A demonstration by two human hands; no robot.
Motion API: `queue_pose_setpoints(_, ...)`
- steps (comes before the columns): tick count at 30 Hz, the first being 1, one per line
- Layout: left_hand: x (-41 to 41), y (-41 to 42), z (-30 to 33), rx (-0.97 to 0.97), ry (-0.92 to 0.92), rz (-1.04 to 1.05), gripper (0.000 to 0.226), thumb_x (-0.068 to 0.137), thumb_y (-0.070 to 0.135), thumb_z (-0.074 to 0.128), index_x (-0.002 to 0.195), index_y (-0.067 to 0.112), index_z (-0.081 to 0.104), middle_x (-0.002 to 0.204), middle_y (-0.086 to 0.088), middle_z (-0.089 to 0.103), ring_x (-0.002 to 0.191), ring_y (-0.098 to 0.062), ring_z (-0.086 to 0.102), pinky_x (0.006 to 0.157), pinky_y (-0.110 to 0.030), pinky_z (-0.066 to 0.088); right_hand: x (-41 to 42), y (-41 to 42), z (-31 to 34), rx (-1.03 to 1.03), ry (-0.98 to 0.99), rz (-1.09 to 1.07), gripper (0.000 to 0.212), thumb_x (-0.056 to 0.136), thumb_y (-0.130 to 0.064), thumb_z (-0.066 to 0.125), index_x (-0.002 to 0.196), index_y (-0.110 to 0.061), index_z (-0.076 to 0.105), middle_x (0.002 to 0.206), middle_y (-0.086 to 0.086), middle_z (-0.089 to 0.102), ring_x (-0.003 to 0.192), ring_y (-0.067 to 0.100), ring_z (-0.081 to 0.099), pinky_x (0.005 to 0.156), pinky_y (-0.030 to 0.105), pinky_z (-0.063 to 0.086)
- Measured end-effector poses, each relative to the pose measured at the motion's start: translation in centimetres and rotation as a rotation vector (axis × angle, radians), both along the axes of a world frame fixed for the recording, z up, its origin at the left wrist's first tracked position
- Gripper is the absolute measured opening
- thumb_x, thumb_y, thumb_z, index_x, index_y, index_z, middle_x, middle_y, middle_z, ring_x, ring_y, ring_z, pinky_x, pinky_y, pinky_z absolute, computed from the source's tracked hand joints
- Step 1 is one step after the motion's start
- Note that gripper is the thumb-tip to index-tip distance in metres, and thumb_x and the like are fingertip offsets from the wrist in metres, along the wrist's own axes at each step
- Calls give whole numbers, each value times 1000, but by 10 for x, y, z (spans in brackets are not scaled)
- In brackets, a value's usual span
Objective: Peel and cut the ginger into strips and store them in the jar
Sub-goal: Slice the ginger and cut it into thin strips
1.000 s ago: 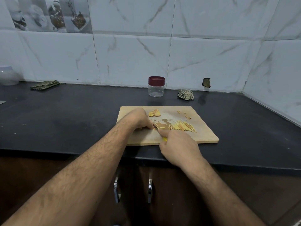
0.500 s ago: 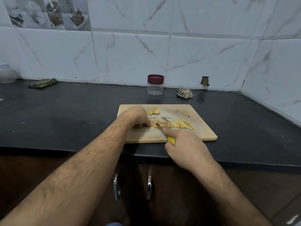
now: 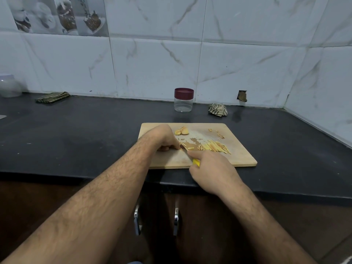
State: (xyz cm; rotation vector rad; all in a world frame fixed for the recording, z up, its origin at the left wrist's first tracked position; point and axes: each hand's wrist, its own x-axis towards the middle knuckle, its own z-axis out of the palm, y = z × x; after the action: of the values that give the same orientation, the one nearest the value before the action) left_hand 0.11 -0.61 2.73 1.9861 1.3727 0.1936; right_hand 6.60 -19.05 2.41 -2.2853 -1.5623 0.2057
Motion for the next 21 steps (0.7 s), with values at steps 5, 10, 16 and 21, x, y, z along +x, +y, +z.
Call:
queue_pose_setpoints(5,1,2,-1,-23,-3,6,13,79,18,78,87,13,70,73,-4,59,68,-19,52,68,-28,47,-1,5,1,-7,26,-1,49,96,-27,47,144,-37,47,140,-4,55,119,17,54,92,32,49)
queue_pose_setpoints(10,1,1,-1,3,5,13,12,80,21,77,85,14,69,71,-3,60,62,-17,51,65,-28,46,-5,-3,-6,-9,-38,-10,48,96,-23,44,142,-36,47,135,-1,57,118,20,54,87,33,49)
queue_pose_setpoints(16,0,-2,-2,40,19,-15,12,81,23,76,86,15,69,74,-4,61,65,-21,51,66,-30,45,-3,-17,-5,-5,-19,-37,53,96,-24,44,146,-40,41,134,-3,58,114,18,54,77,29,46)
queue_pose_setpoints(21,-7,-6,-3,79,-27,-71,9,83,19,74,81,14,68,71,-5,60,65,-22,50,67,-31,44,-3,-22,0,-2,49,-26,49,97,-23,44,145,-33,45,139,-3,54,121,18,51,92,33,48)
